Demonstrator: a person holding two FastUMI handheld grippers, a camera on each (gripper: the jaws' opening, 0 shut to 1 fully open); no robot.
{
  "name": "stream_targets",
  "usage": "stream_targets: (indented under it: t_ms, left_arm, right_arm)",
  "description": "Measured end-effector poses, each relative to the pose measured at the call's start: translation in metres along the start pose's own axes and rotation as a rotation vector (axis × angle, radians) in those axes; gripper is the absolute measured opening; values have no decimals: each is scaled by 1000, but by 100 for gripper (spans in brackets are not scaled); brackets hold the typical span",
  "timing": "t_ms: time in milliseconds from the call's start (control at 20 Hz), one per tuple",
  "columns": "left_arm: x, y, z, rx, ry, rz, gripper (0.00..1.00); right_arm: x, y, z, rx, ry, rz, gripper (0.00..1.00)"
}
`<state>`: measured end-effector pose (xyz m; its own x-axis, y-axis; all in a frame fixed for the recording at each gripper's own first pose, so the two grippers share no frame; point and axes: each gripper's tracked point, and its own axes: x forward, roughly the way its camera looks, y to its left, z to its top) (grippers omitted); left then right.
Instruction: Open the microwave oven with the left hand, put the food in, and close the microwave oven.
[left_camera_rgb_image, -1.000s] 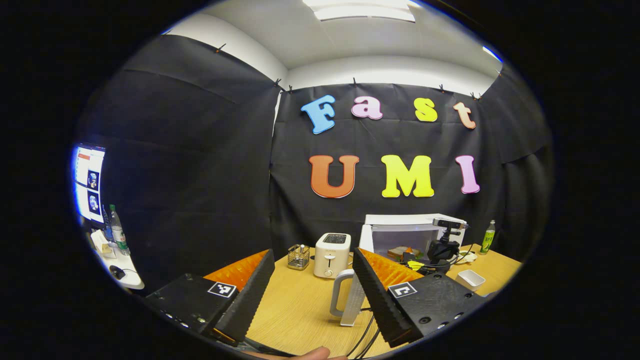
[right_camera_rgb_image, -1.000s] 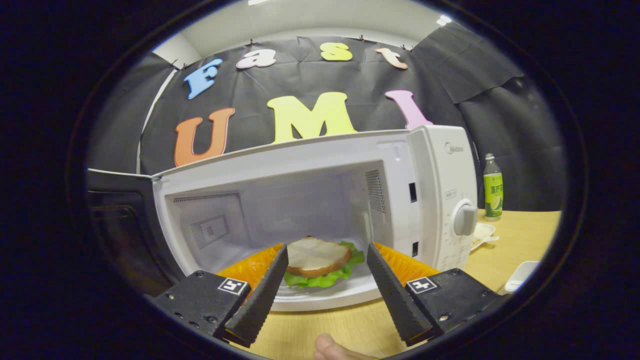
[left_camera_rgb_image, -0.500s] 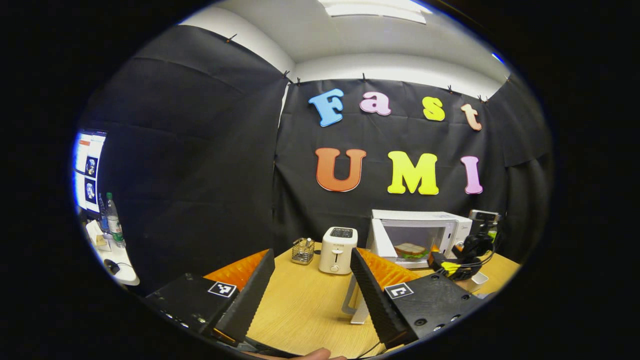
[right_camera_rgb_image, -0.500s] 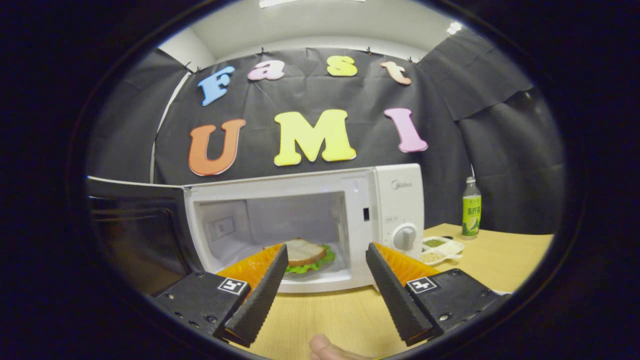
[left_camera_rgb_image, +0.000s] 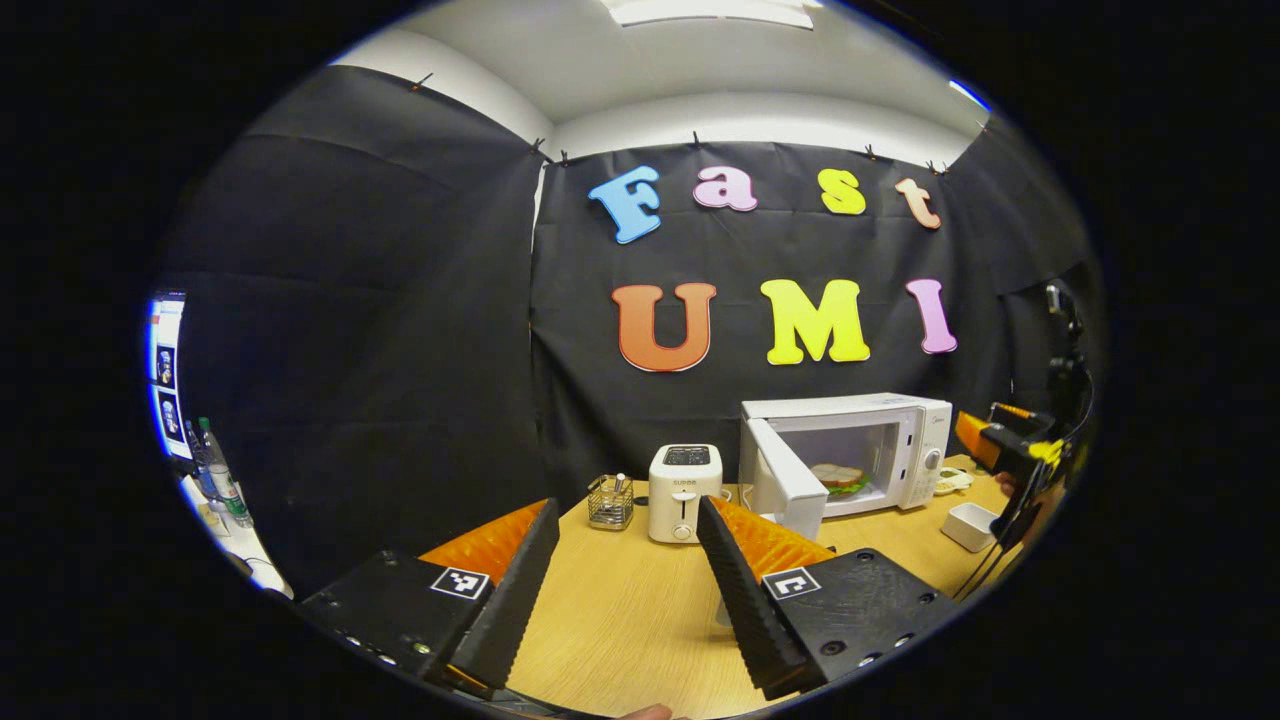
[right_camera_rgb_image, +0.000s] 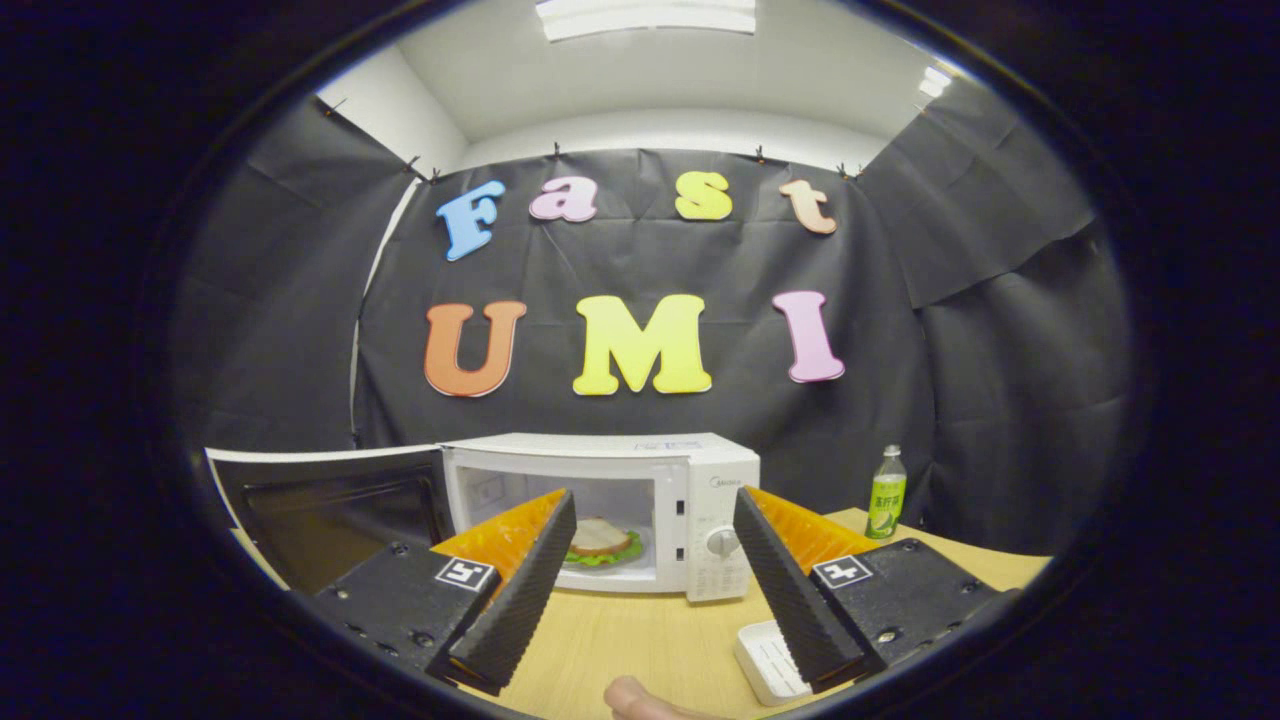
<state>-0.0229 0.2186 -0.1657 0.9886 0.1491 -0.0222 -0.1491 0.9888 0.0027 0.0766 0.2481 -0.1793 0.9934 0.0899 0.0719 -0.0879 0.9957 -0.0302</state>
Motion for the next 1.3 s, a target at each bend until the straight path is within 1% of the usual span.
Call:
stream_targets:
  t_ms: [50, 100, 150, 200, 300, 350, 400, 450, 500, 550, 600, 650, 700, 750, 800, 850, 900, 950, 1000, 1050, 1100, 1150, 1200, 1300]
  left_arm:
    - [3, -3, -2, -11, 2, -12, 83]
    - [6, -6, -3, -24, 3, -22, 83]
    - [8, -6, -6, -40, 9, -26, 67]
    - [10, -7, -10, -56, 17, -32, 75]
    - [14, -7, -14, -60, 26, -32, 68]
    - [16, -5, -15, -46, 25, -24, 42]
    - [19, -3, -16, -30, 25, -17, 42]
    - [22, -4, -19, -24, 31, -20, 27]
    - [24, -7, -23, -26, 47, -24, 24]
    - [26, -9, -27, -38, 54, -33, 10]
    - [32, -15, -32, -53, 65, -58, 7]
    - [30, -24, -37, -60, 81, -96, 2]
    - [34, -30, -42, -54, 73, -122, 2]
    - [35, -31, -43, -39, 81, -112, 1]
    - [48, -37, -52, -35, 91, -117, 1]
    - [48, -45, -56, -31, 105, -135, 0]
    - [47, -52, -54, -30, 89, -150, 0]
    - [50, -56, -56, -33, 97, -154, 0]
    - [52, -60, -61, -33, 114, -160, 0]
    - [55, -63, -65, -31, 123, -160, 0]
    - [56, -68, -68, -32, 134, -166, 0]
    - [62, -66, -69, -22, 125, -151, 0]
    - [59, -68, -69, -19, 131, -145, 0]
    - [60, -82, -71, -28, 139, -171, 0]
  right_arm:
    - [-10, -7, 13, 6, 3, 3, 100]
    - [-19, -13, 26, 17, 10, 9, 100]
    - [-28, -20, 36, 26, 18, 15, 91]
    - [-36, -28, 45, 33, 29, 22, 100]
    - [-51, -39, 66, 37, 35, 48, 100]
    - [-59, -46, 76, 36, 32, 47, 100]
    - [-67, -55, 85, 29, 23, 36, 100]
    - [-75, -62, 94, 28, 9, 32, 100]
    - [-83, -67, 103, 39, -5, 36, 91]
    - [-91, -70, 110, 57, -13, 47, 100]
    - [-98, -72, 117, 77, -19, 65, 100]
    - [-103, -76, 122, 94, -29, 78, 100]
    - [-108, -81, 127, 96, -34, 85, 100]
    - [-111, -87, 130, 94, -38, 84, 100]
    - [-114, -93, 132, 89, -42, 80, 91]
    - [-117, -96, 132, 80, -43, 80, 100]
    - [-120, -99, 133, 76, -47, 79, 91]
    - [-123, -100, 134, 73, -52, 84, 100]
    - [-125, -102, 135, 71, -54, 88, 91]
    - [-127, -106, 133, 67, -54, 88, 100]
    - [-129, -110, 134, 66, -54, 87, 100]
    - [-130, -114, 134, 69, -57, 87, 100]
    - [-131, -118, 135, 75, -60, 87, 91]
    - [-132, -127, 136, 88, -65, 82, 91]
